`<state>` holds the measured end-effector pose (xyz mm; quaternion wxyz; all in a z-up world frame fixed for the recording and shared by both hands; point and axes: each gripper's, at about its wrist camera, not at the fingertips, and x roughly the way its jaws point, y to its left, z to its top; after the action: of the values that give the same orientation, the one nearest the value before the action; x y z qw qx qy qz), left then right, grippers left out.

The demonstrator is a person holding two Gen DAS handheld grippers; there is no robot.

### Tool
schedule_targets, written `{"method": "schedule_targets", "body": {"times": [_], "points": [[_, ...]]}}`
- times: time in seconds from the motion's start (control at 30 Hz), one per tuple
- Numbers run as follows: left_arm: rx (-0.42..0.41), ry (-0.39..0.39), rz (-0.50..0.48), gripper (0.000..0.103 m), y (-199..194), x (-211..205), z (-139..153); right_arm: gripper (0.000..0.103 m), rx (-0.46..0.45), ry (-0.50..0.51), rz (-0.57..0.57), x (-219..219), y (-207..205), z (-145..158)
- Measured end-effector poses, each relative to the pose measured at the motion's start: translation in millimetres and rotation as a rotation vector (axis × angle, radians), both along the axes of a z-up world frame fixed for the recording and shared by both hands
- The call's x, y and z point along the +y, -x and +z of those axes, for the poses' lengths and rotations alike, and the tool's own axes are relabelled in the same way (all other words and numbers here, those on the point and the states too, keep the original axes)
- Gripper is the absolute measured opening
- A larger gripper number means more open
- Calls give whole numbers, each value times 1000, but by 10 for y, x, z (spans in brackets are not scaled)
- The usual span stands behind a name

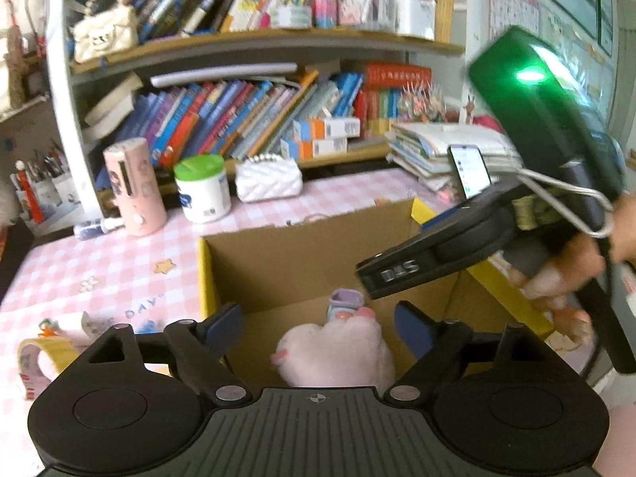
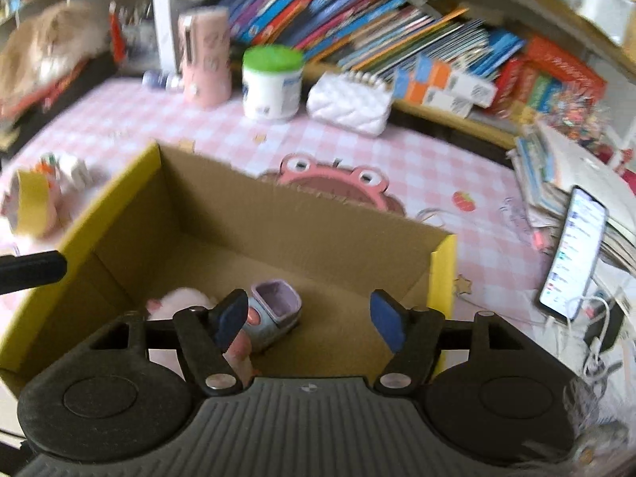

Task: Organize objects
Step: 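Lower and release the truck from right gripper while left gripper releases the plush inside box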

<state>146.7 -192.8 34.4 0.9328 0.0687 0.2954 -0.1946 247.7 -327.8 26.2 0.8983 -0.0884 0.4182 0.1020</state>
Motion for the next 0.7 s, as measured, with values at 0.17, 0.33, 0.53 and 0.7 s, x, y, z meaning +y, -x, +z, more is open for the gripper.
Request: {"method": "schedule_targets", "body": {"times": [0.17, 0.33, 0.53, 0.7], "points": [[-31, 39, 35, 88, 165, 167, 105, 70, -109, -63, -83, -30, 404, 224], [-48, 54, 62, 90, 338, 321, 151, 72, -187, -103, -180, -46, 799, 326], [-52, 73, 96, 92, 522, 539, 135, 76, -248, -106, -297, -2, 1265, 328], [-37, 71, 91, 95, 679, 675, 63, 76, -255, -86, -377, 93, 1606, 217]]}}
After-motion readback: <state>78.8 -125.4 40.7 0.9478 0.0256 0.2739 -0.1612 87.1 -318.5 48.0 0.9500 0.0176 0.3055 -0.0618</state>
